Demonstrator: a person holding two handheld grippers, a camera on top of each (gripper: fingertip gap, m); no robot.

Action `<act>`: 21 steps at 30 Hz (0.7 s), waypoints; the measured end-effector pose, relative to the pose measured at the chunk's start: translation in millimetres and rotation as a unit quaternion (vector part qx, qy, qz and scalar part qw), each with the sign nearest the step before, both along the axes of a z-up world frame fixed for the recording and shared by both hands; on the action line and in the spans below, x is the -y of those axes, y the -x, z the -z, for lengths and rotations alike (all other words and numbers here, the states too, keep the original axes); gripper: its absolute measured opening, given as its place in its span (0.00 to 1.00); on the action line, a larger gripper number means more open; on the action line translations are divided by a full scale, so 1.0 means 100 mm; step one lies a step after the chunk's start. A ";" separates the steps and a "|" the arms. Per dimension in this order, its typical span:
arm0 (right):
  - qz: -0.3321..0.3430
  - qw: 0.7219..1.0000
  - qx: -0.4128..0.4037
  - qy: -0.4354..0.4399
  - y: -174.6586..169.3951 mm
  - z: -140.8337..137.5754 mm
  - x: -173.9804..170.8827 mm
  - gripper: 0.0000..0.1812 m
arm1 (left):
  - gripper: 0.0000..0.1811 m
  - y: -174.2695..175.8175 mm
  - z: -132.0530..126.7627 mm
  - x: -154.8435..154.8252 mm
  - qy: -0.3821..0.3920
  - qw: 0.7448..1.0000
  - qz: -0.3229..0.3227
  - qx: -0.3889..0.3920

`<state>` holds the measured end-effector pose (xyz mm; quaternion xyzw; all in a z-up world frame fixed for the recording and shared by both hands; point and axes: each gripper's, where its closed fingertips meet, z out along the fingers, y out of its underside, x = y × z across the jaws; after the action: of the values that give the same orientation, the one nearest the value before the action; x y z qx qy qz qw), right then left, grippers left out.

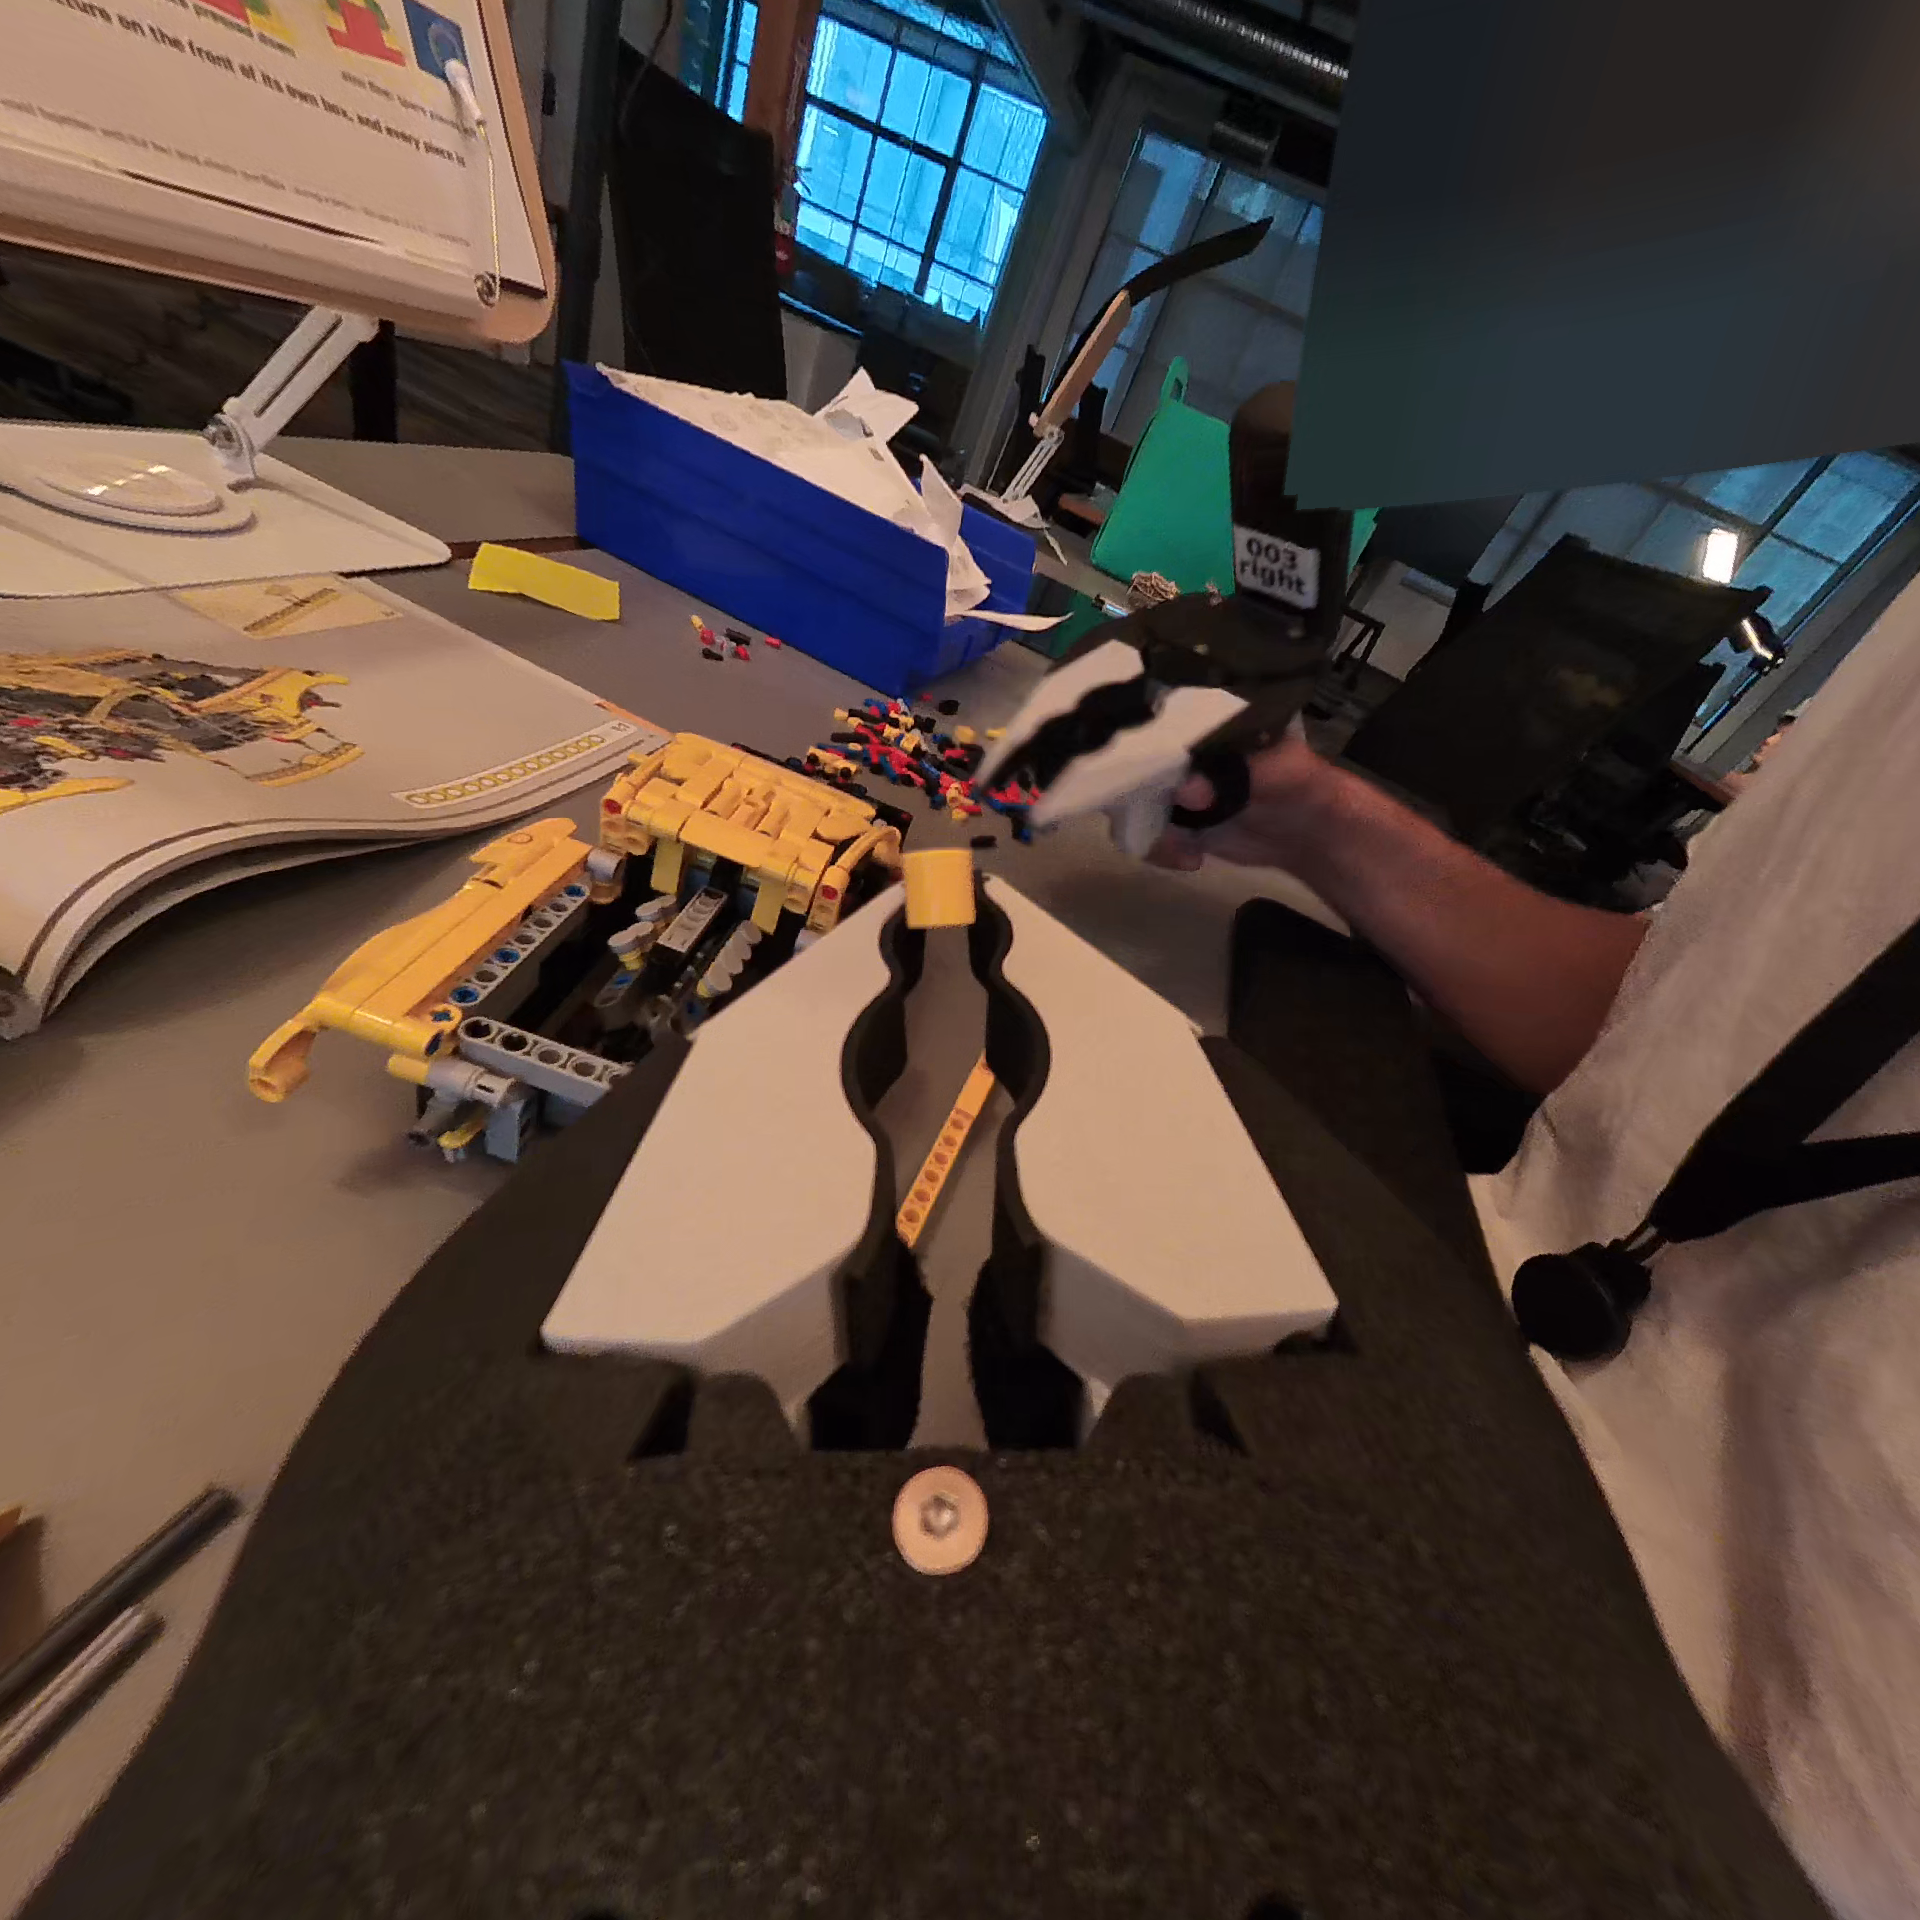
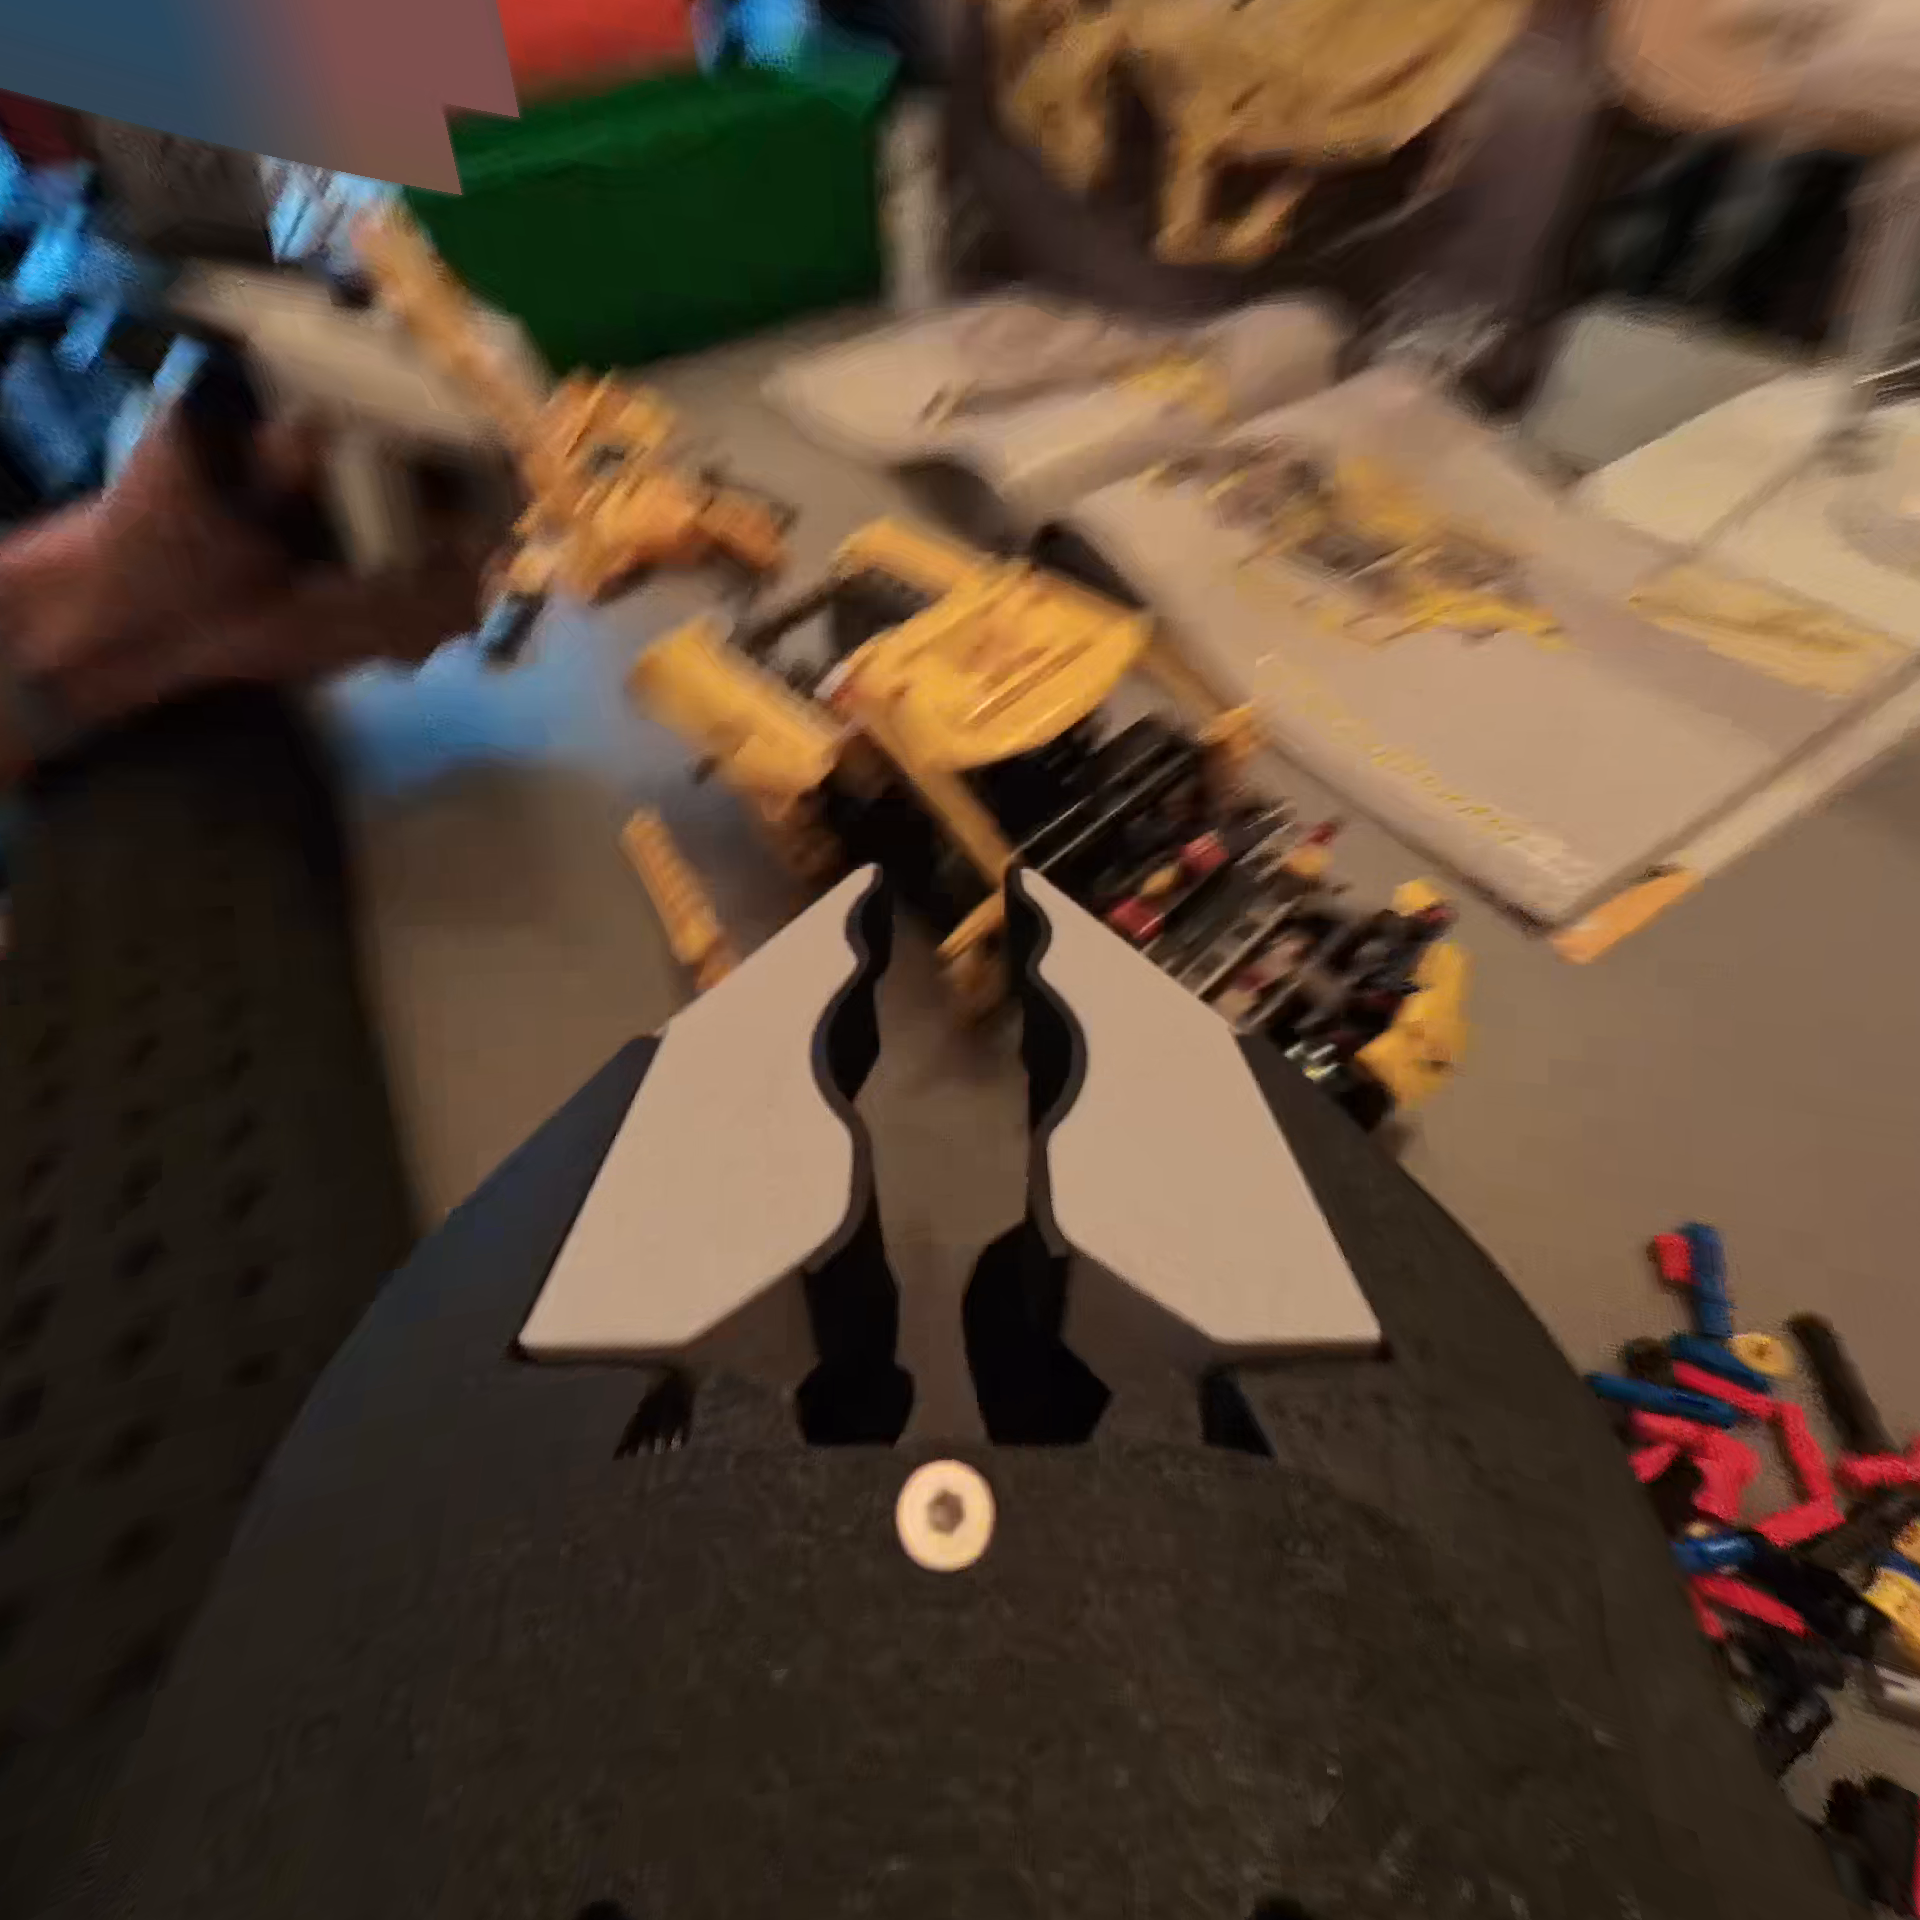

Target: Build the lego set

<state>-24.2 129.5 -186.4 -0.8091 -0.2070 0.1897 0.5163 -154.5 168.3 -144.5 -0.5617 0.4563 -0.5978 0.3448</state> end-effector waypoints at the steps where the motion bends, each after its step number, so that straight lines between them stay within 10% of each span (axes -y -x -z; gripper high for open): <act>1: -0.059 0.997 0.028 0.043 0.09 0.11 0.19 0.12 | 0.04 0.00 0.01 0.01 -0.002 1.000 0.002 -0.002; 5: -0.156 0.978 0.079 0.114 0.31 0.30 0.65 0.08 | 0.04 -0.03 0.02 0.07 -0.003 1.000 0.015 -0.006; 21: -0.164 0.963 0.188 0.106 0.50 0.77 0.64 0.02 | 0.04 -0.05 0.07 0.22 -0.015 0.999 0.033 -0.022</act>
<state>-74.4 65.1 -263.4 -0.8353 -0.4088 0.1372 0.3412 -150.0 146.3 -151.9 -0.5542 0.4911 -0.5894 0.3229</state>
